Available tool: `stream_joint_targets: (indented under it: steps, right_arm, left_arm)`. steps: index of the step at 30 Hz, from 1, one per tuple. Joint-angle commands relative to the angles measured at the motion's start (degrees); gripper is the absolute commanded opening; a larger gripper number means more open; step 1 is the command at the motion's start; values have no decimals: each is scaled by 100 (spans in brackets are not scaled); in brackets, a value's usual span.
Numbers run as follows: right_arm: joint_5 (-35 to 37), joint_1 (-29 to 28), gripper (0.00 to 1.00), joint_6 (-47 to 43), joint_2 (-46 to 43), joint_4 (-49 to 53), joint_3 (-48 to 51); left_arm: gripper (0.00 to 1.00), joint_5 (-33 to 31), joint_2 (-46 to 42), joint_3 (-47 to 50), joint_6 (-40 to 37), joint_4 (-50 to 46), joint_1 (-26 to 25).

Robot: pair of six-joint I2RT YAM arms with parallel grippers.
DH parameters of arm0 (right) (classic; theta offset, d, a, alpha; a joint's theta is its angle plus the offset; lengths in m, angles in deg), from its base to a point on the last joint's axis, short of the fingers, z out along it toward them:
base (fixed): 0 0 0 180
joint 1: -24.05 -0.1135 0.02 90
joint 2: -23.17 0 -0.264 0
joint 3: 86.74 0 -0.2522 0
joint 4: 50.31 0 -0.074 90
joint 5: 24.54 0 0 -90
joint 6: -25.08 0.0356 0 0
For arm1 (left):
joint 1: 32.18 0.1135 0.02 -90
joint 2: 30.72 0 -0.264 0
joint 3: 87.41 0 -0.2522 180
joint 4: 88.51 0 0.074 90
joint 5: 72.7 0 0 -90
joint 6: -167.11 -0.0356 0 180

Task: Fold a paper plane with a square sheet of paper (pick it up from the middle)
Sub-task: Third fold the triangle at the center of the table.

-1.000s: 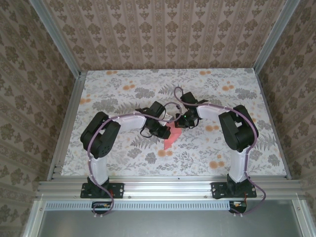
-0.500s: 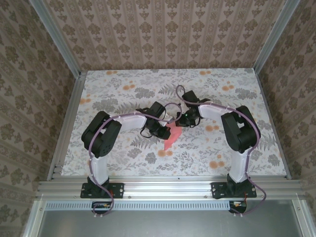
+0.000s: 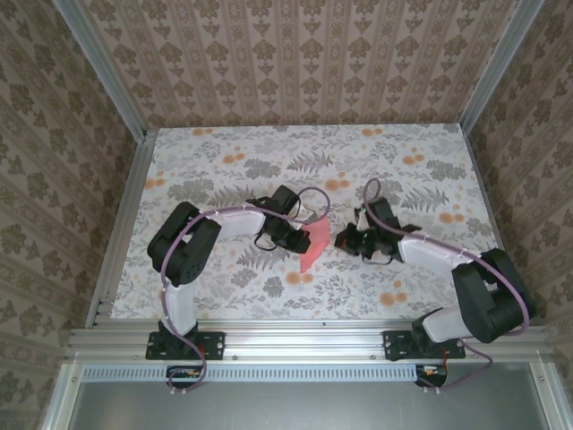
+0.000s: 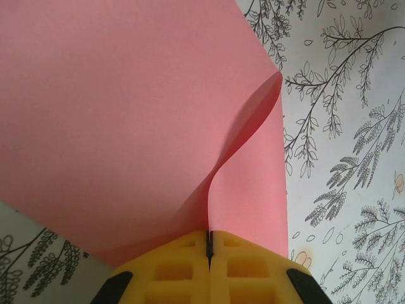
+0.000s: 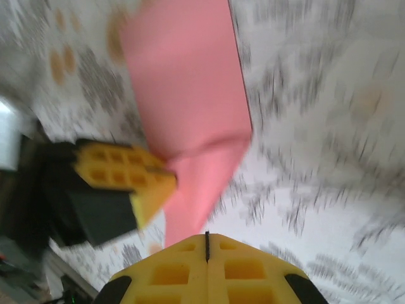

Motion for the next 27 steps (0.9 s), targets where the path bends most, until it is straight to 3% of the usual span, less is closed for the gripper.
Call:
stream_joint_targets:
  steps: [1, 7, 11, 27]
  right_arm:
    - [-52, -591, 1, 1038, -165, -1213, 309]
    - [92, -1290, 0, 1668, 628, -2303, 560]
    - [64, -1515, 0, 1714, 980, -2412, 392]
    - [150, -1611, 0, 1562, 1244, -2153, 132]
  left_arm:
    - [0, -168, 134, 205, -54, -199, -3]
    - [0, -177, 151, 204, -74, -206, -5]
    - [0, -177, 152, 194, -83, -204, -6]
    - [0, -155, 160, 176, -72, -213, 3]
